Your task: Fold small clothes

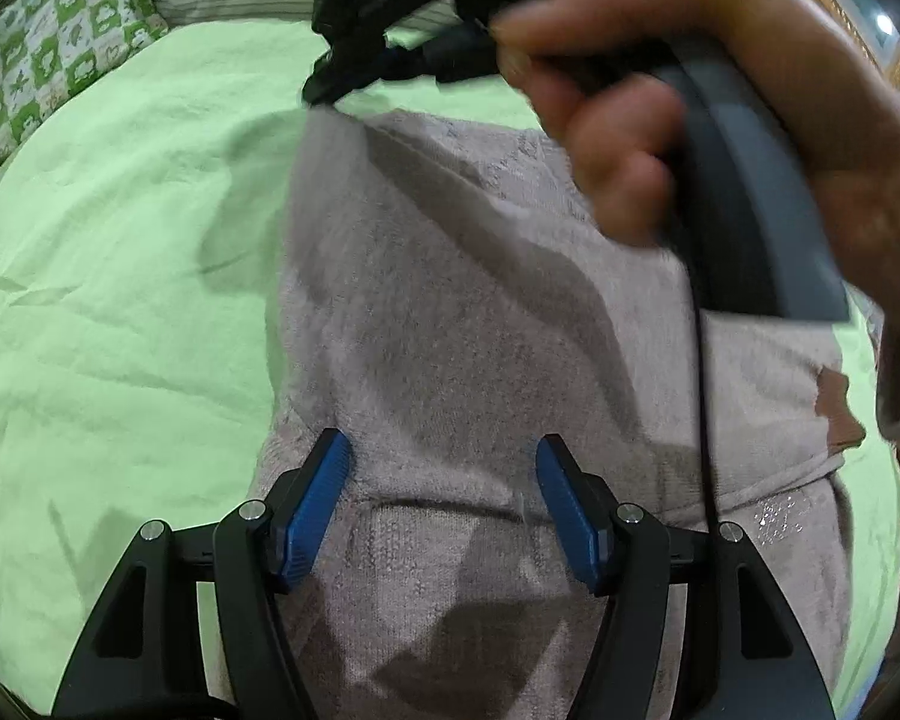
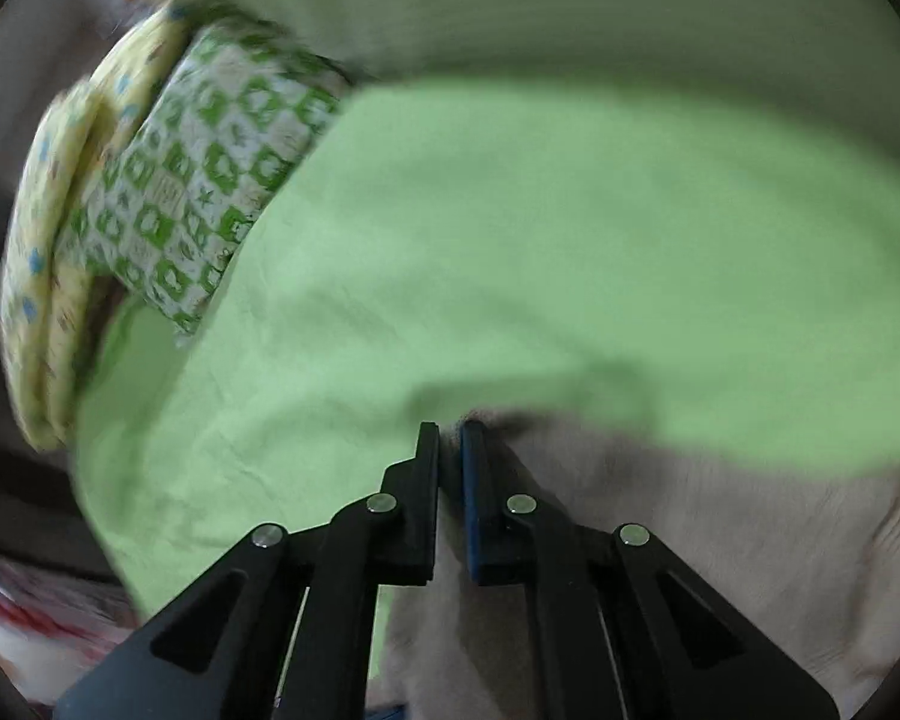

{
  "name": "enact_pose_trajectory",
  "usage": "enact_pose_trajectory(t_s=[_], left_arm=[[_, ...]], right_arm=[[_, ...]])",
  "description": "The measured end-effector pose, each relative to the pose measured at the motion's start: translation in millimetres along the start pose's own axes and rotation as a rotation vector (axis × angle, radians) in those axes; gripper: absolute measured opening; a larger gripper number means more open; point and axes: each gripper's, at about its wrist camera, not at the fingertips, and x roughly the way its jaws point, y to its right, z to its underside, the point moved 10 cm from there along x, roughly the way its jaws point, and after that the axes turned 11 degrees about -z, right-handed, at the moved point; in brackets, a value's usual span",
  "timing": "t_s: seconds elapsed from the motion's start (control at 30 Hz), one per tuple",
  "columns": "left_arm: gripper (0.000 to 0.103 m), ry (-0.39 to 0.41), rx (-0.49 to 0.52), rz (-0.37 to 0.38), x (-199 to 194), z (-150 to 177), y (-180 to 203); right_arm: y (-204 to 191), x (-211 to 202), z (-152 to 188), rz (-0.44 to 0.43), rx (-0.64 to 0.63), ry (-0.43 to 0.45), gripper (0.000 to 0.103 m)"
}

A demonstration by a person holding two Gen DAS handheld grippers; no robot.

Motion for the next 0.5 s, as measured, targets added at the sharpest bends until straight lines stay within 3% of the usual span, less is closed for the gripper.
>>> enact_pose_trajectory(t_s=[0.13, 0.2, 0.3, 0.4, 0.43, 0.5], left_arm=[[0.065, -0.002, 0.01, 0.01, -2, 0, 0], [0.064, -0.01, -0.018, 0.052, -7, -1, -4], [0.063, -0.01, -0.053, 0.099, -19, 0, -13], [0.064, -0.024, -0.068, 0.092, -27, 9, -27], [0.064, -0.042, -0.065, 0.069, -24, 14, -31], [0.063, -0.071, -0.052, -0.001, -14, 24, -44]], right_arm=[[31, -2, 4, 0.055, 0.109, 0.038, 0.001], [27, -21, 11, -0.007, 0.17, 0.094, 0.001], [6, -56, 26, -0.085, 0.157, 0.179, 0.002], [-19, -64, 65, -0.187, 0.173, 0.152, 0.002], [-19, -60, 81, -0.166, 0.174, 0.128, 0.002], [8, -50, 110, -0.021, 0.206, 0.074, 0.002]])
